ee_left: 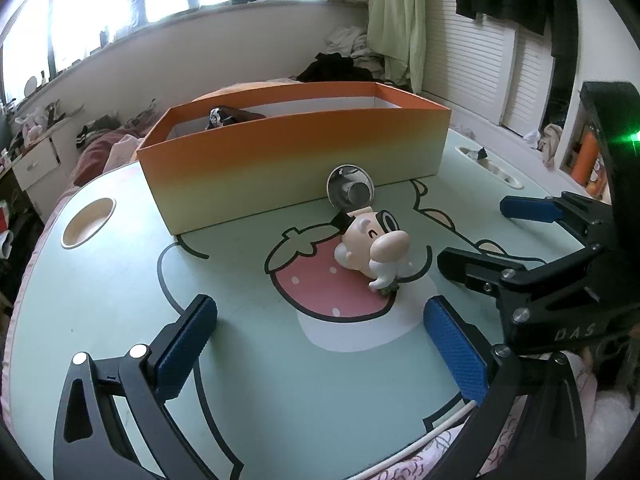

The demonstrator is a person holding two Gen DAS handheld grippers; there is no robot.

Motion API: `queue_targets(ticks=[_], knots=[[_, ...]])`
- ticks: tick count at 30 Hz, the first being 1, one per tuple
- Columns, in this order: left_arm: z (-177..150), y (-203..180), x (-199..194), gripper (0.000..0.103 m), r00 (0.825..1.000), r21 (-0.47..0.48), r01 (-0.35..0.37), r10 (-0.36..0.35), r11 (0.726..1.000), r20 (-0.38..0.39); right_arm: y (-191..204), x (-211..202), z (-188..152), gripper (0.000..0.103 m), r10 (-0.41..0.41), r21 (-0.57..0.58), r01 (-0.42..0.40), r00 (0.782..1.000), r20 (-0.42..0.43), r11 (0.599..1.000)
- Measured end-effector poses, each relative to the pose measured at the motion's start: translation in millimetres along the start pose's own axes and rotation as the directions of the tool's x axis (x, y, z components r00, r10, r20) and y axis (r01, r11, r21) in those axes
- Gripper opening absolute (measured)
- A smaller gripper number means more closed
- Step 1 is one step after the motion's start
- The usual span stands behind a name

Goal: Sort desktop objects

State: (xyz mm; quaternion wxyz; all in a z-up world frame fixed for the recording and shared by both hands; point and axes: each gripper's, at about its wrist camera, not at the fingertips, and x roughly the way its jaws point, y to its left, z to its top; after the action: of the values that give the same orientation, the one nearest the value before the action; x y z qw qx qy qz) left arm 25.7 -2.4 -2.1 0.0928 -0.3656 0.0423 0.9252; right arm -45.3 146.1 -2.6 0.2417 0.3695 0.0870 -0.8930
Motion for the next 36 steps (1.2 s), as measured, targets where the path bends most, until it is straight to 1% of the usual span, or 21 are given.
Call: queue_targets(ticks=[2, 36], knots=[[0.3, 0.2, -0.1, 0.103, 1.000, 0.000, -0.001, 0.001, 1.000, 0.001, -1.5, -0.4, -0.8, 0.103, 0.002, 0.000, -0.002, 1.000, 0.012, 1.000], [-0.4, 0.4, -0.3, 0.103, 1.000, -0.001, -0.001, 0.001, 1.000, 0.001, -2.3, -0.2, -1.3, 0.103, 0.003, -0.001, -0.003, 1.000, 0.013, 1.000]])
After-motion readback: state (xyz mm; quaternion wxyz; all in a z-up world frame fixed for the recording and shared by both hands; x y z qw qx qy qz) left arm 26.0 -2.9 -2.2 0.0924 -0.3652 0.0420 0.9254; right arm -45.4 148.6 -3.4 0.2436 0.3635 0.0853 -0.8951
